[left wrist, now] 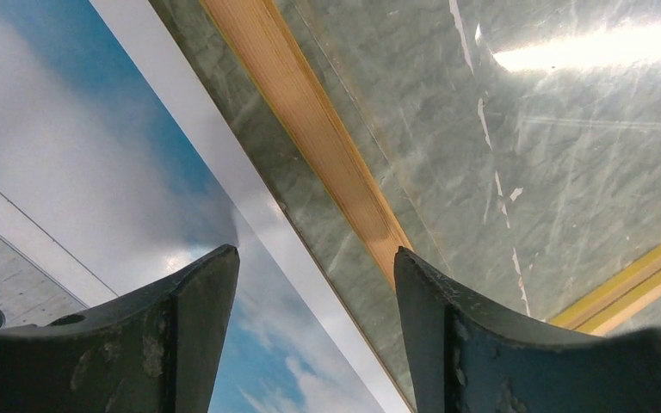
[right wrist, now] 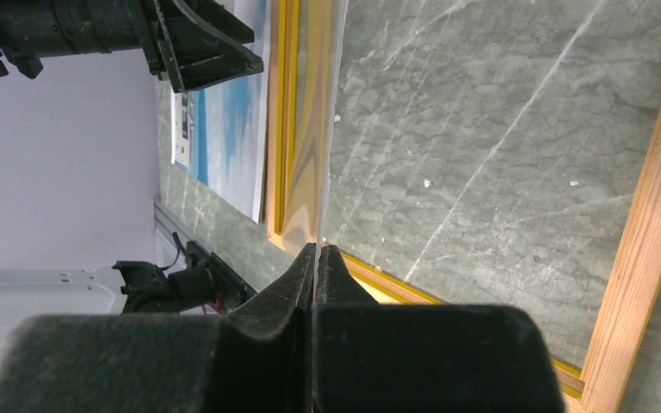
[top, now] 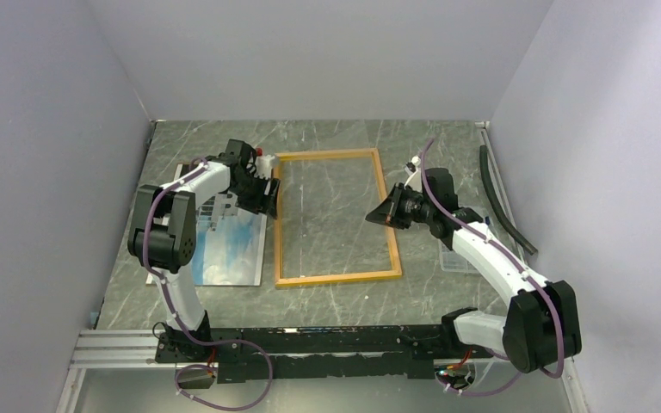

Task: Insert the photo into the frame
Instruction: Place the photo frame item in the photo frame.

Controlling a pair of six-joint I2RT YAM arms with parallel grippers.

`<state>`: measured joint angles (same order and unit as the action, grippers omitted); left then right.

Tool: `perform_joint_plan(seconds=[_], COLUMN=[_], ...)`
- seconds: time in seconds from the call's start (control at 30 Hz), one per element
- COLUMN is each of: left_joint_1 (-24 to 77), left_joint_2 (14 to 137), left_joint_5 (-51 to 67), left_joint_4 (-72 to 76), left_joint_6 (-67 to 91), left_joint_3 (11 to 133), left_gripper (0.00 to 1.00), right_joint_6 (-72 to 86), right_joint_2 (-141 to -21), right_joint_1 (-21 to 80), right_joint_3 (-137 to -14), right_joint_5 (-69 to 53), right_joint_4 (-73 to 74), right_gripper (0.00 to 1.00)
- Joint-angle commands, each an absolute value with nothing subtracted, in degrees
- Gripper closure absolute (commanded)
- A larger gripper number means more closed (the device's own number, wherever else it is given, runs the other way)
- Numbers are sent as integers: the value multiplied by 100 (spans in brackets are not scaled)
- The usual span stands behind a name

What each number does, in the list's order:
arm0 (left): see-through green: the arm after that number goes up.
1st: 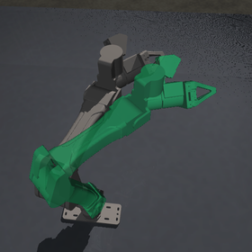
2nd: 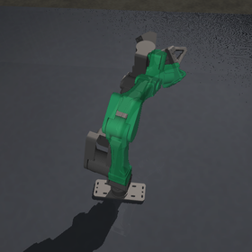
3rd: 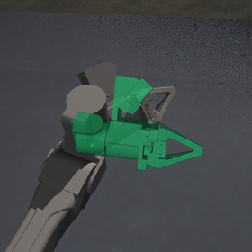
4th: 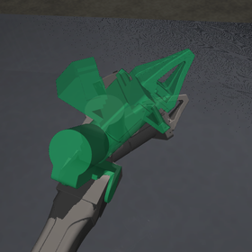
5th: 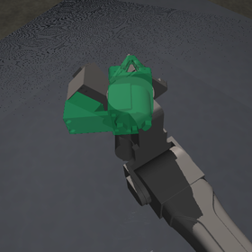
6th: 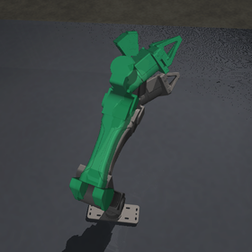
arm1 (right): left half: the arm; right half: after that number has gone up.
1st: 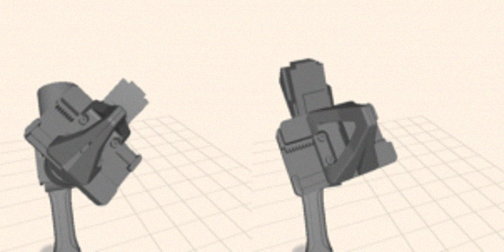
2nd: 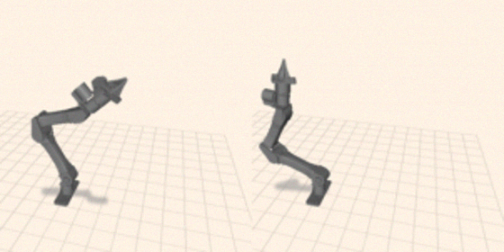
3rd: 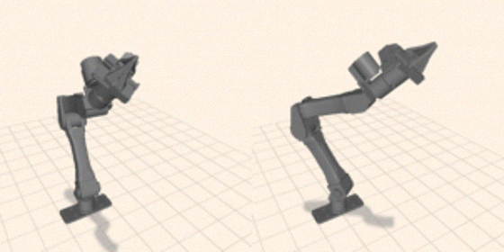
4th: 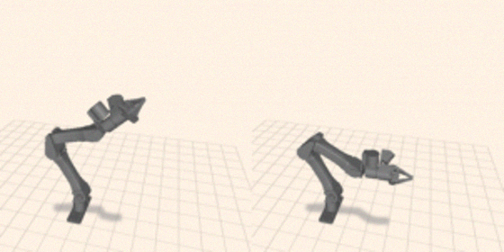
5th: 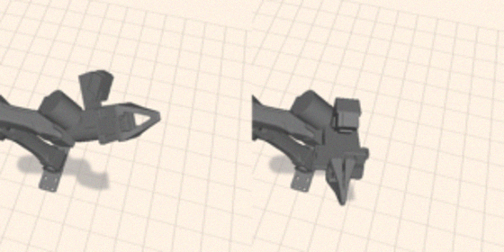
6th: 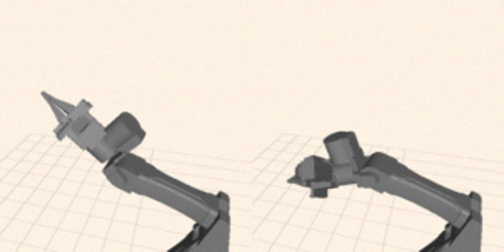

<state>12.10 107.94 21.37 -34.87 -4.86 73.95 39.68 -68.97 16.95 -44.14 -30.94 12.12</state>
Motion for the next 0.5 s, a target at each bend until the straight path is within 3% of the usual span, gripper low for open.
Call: perform_joint_plan(seconds=[0.0, 0.27, 0.47], left_joint_1=[1239, 1248, 1248], left_joint_2=[10810, 10836, 10931], left_joint_5=[2274, 2261, 2276], left_joint_4=[-3324, -3230, -3270], left_joint_6=[-396, -382, -462], left_joint_3=[7414, 7250, 7266], left_gripper=[30, 50, 57], right_joint_6=[3926, 4115, 4381], right_joint_2=[-6830, -6761, -6724], right_joint_1=[1689, 1694, 1670], right_joint_3=[-4342, -4011, -3770], right_joint_5=[-2961, -2907, -2916], right_joint_4=[861, 392, 45], right_gripper=[100, 100, 100])
